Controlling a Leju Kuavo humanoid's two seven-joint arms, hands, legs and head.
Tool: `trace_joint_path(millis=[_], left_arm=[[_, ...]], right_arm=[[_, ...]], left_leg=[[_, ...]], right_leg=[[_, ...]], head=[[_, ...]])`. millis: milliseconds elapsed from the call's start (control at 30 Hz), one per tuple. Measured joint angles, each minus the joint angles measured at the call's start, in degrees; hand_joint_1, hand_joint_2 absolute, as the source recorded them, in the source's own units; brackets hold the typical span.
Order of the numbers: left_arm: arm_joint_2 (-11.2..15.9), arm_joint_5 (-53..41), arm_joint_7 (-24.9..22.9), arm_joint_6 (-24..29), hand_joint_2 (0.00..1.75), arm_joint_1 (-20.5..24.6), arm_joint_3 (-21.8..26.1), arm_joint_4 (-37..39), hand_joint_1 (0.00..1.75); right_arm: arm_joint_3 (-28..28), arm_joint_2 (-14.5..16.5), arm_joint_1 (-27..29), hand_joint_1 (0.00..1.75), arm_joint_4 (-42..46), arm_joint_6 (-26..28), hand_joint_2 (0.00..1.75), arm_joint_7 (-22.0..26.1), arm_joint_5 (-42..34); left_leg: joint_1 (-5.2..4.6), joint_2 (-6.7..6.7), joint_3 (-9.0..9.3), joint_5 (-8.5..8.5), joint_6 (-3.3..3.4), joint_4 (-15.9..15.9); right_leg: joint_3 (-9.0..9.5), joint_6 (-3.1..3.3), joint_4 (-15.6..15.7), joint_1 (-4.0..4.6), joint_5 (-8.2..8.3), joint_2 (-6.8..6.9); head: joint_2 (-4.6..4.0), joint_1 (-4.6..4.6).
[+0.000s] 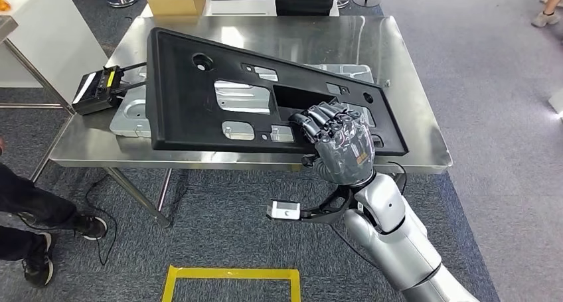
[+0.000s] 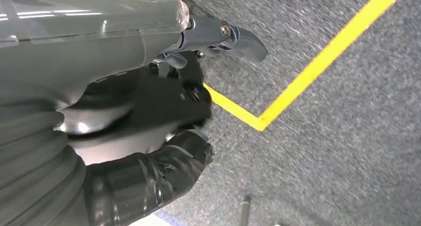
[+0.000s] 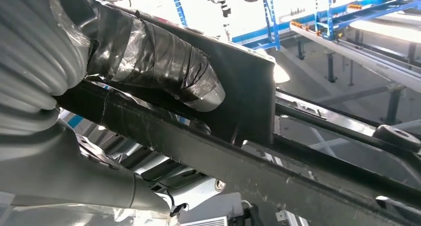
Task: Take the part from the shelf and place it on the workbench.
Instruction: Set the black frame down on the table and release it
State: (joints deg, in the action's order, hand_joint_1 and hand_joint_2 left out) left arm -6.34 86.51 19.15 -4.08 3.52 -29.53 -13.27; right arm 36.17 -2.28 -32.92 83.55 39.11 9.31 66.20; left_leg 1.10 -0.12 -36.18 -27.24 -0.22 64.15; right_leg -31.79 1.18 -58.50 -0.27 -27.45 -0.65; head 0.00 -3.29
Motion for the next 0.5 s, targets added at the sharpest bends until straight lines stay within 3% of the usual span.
trace_joint_path(millis=[67,200,267,333,367,400,433,500], left_arm=[[0.0,0.0,-0.1,0.0,1.75,0.1,0.0,0.0,0.0],[0.0,0.0,-0.1,0.0,1.75,0.0,0.0,0.0,0.0],[0.0,0.0,-0.1,-0.1,1.75,0.1,0.0,0.0,0.0],[0.0,0.0,-0.1,-0.1,1.75,0.1,0.0,0.0,0.0],[0.0,0.0,-0.1,-0.1,1.75,0.0,0.0,0.0,0.0],[0.0,0.0,-0.1,-0.1,1.75,0.0,0.0,0.0,0.0],[0.0,0.0,-0.1,-0.1,1.75,-0.1,0.0,0.0,0.0],[0.0,0.0,-0.2,-0.1,1.75,-0.1,0.0,0.0,0.0]], right_arm=[[0.0,0.0,-0.1,1.75,-0.1,0.0,1.75,-0.1,0.0],[0.2,0.0,-0.2,1.75,-0.2,0.0,1.75,-0.1,0.0],[0.3,0.0,-0.3,1.75,-0.1,0.0,1.75,-0.2,0.0],[0.3,0.0,-0.3,1.75,-0.2,0.0,1.75,-0.2,0.0],[0.3,0.0,-0.3,1.75,-0.3,0.0,1.75,-0.2,0.0],[0.4,0.0,-0.2,1.75,-0.4,0.0,1.75,-0.3,0.0],[0.4,0.0,-0.2,1.75,-0.5,0.0,1.75,-0.3,0.0],[0.4,0.0,-0.2,1.75,-0.6,0.0,1.75,-0.3,0.0]], left_leg=[[-0.3,0.12,1.47,1.54,0.59,-4.7],[-0.3,0.01,2.52,1.61,2.07,-5.9],[-0.22,0.0,3.22,1.43,2.59,-6.1],[-0.27,0.0,3.61,0.97,2.86,-6.0],[-0.31,0.0,3.87,0.68,2.89,-6.0],[-0.35,-0.03,4.27,0.33,2.88,-6.0],[-0.38,-0.07,4.79,-0.05,2.84,-6.0],[-0.44,-0.16,6.08,-0.94,2.61,-6.1]], right_leg=[[0.36,-0.64,0.1,0.07,-0.52,-0.05],[0.36,-2.1,-1.3,0.06,-1.04,0.03],[-2.01,-2.63,-5.9,-0.12,-3.47,0.24],[-6.5,-3.04,-13.3,-0.15,-6.38,0.32],[-8.37,-3.08,-15.7,-0.15,-6.81,0.33],[-9.32,-3.01,-16.0,-0.14,-5.98,0.33],[-9.15,-2.82,-14.2,-0.12,-4.03,0.33],[-6.58,-2.14,-6.5,0.1,1.21,0.33]], head=[[0.0,-0.02],[0.0,-0.02],[0.0,-0.04],[0.0,-0.04],[0.0,-0.04],[0.0,-0.05],[0.0,-0.05],[0.0,-0.03]])
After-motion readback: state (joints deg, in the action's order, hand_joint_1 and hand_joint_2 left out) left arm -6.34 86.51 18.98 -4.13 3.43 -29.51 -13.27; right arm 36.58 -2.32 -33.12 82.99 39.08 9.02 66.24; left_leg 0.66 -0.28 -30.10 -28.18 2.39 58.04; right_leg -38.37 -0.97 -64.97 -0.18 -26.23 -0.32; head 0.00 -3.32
